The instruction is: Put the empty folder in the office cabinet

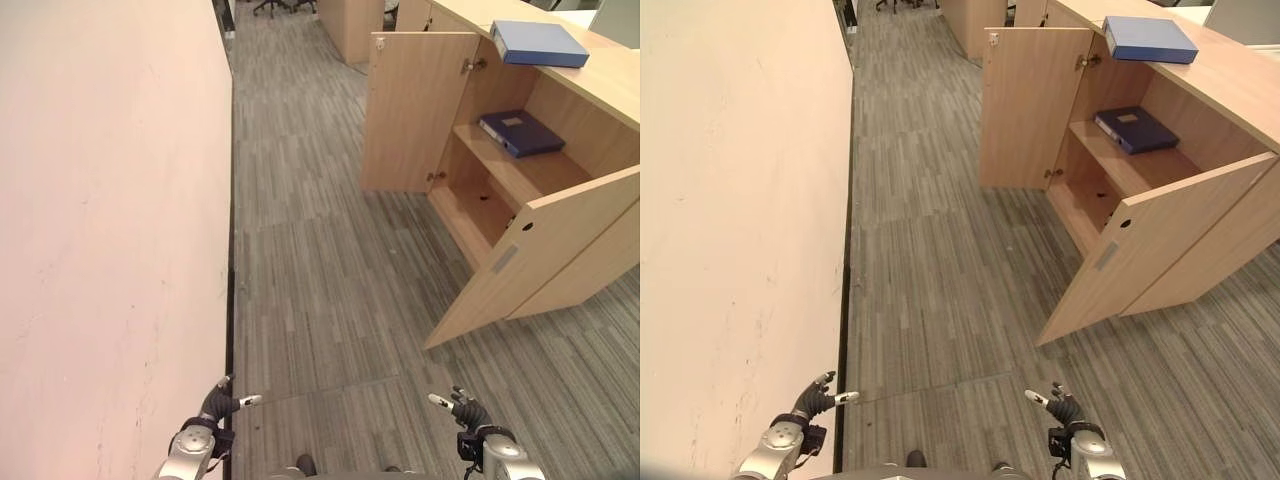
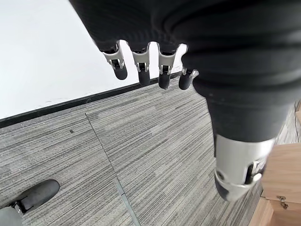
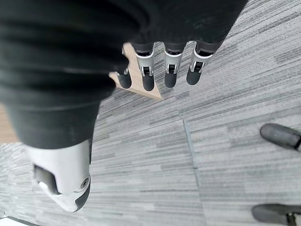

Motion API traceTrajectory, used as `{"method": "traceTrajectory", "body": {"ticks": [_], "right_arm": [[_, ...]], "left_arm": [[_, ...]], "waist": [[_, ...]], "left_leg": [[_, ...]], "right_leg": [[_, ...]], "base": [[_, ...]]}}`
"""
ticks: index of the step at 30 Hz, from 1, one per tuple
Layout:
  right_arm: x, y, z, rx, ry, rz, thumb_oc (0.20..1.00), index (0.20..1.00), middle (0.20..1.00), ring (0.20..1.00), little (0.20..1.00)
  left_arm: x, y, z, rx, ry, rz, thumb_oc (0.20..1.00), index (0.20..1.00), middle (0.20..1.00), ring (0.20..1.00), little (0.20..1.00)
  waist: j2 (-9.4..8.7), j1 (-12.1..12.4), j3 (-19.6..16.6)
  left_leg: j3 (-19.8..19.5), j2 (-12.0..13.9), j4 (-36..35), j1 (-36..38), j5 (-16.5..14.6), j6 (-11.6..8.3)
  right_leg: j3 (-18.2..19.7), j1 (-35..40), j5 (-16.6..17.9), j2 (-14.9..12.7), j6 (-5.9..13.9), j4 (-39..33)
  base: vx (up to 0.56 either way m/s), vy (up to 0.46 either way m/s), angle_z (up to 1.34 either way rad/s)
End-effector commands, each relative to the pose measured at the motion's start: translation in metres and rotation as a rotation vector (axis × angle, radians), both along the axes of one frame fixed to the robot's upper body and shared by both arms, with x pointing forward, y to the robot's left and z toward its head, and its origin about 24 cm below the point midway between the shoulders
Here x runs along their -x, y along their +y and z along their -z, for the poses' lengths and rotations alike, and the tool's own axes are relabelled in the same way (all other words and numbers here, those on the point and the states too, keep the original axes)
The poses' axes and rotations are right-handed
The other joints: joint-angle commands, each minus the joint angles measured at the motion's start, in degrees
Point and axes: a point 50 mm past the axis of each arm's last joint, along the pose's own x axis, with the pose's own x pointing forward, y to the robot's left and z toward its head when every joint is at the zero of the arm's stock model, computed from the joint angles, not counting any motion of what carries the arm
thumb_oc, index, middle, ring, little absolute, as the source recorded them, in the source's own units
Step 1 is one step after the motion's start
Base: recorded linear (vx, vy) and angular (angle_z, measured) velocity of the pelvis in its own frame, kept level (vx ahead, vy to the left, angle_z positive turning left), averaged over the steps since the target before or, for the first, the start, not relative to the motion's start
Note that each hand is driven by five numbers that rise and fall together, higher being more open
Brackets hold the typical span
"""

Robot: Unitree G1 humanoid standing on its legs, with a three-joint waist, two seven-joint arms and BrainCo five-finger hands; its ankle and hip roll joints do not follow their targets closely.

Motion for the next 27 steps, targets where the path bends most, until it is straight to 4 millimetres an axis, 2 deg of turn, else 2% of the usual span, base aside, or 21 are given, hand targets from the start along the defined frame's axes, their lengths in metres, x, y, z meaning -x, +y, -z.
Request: {"method": "traceTrajectory", "body": {"ticks": [1,14,27], "right_arm": [[-0.018,-0.012,-0.013,0.007,-0.083,0.031,1.0,1.0,1.0,1.0,1.0],[-0.003,-0.007,-0.002,-0.017,-0.015,0.038,1.0,1.0,1.0,1.0,1.0],[0.007,-0.014,0.0,-0.014,0.014,0.047,1.0,1.0,1.0,1.0,1.0]], "left_arm": [[-0.021,0.005,-0.015,0.013,-0.099,0.006,1.0,1.0,1.0,1.0,1.0],[-0.018,0.003,-0.012,0.034,-0.084,0.0,1.0,1.0,1.0,1.0,1.0],[-0.017,0.002,-0.012,0.043,-0.075,0.018,1.0,1.0,1.0,1.0,1.0]], "waist": [[-0.03,0.76,0.67],[-0.1,0.61,0.58],[0.51,-0.17,0.71]], "left_leg": [[0.52,7.2,0.1,1.03,-1.15,-7.19],[0.44,7.16,0.1,1.21,-1.11,-7.17],[0.39,7.69,0.1,1.35,-0.79,-7.68]], "right_leg": [[-0.62,0.85,1.33,-5.56,6.34,-0.7],[-0.47,1.12,1.3,-5.49,6.22,-0.83],[0.42,1.03,0.8,-4.87,5.7,-1.18]], "base": [[0.0,0.0,0.0],[0.0,0.0,0.0],[0.01,-0.013,0.0]]}}
